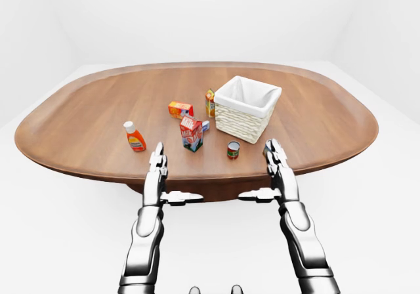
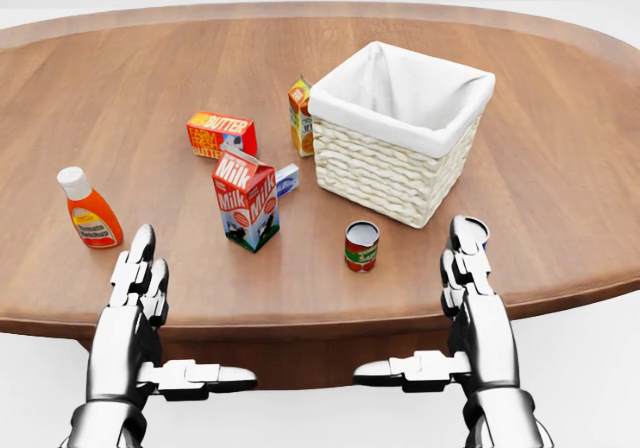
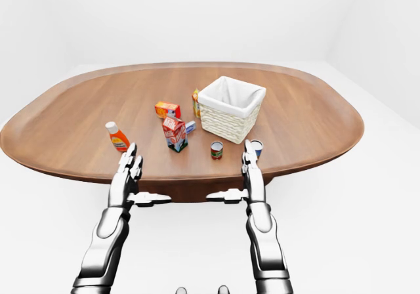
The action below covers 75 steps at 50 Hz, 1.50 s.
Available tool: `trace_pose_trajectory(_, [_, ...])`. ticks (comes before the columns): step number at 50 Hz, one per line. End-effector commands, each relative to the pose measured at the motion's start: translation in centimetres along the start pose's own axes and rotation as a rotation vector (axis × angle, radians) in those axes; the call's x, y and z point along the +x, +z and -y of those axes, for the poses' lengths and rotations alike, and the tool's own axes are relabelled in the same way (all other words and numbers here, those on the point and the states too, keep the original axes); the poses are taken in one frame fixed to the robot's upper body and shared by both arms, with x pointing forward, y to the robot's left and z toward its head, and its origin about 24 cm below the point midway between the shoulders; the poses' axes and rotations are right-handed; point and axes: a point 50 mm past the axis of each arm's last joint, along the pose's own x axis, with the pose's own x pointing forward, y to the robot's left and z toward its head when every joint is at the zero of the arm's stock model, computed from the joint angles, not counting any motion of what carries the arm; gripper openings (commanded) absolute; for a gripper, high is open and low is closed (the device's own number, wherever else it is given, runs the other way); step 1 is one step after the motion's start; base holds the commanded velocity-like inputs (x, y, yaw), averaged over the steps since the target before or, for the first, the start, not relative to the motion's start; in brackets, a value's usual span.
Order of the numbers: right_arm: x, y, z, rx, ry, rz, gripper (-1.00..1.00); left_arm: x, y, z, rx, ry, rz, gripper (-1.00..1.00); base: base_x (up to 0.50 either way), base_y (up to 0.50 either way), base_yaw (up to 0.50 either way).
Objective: Pick up the tomato sauce, and put it in the basket.
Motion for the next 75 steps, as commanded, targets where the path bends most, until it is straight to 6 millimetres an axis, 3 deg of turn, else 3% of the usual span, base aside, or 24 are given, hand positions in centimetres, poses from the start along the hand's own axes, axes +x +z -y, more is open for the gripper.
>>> trace_pose_trajectory(1, [0.2,0.4,0.9,-0.002,-0.007,0.001,1.0,0.0,0.0,-0.7,0.004,0.0,-0.004,1.0,0.0,0.0,0.0])
trace_pose_trajectory(12, [0.1,0.3,0.8,-0.015,0.0,0.002,1.0,-0.1,0.3,-0.7,0.007,-0.002,-0.001,1.0,0.0,0.0,0.0])
trace_pose_trajectory(25, [0.1,2.7,1.3,-0.015,-0.013,0.067,1.0,-0.6,2.2,-0.7,0.022,-0.005,0.044,1.0,0.0,0.0,0.0])
trace_pose_trajectory(41, [0.2,4.1,1.7,-0.015,-0.028,0.122,1.0,-0.8,4.2,-1.0,0.046,0.006,0.127,1.0,0.0,0.0,0.0])
trace_pose_trajectory(67, [-0.1,3.6,1.5,-0.005,-0.008,0.104,1.0,-0.7,3.4,-0.6,0.044,-0.003,0.095,1.0,0.3,0.0,0.0])
trace_pose_trajectory(75, [-0.2,3.6,1.3,-0.011,0.014,0.106,1.0,-0.7,3.3,-0.6,0.042,-0.004,0.091,1.0,0.0,-0.48,0.0])
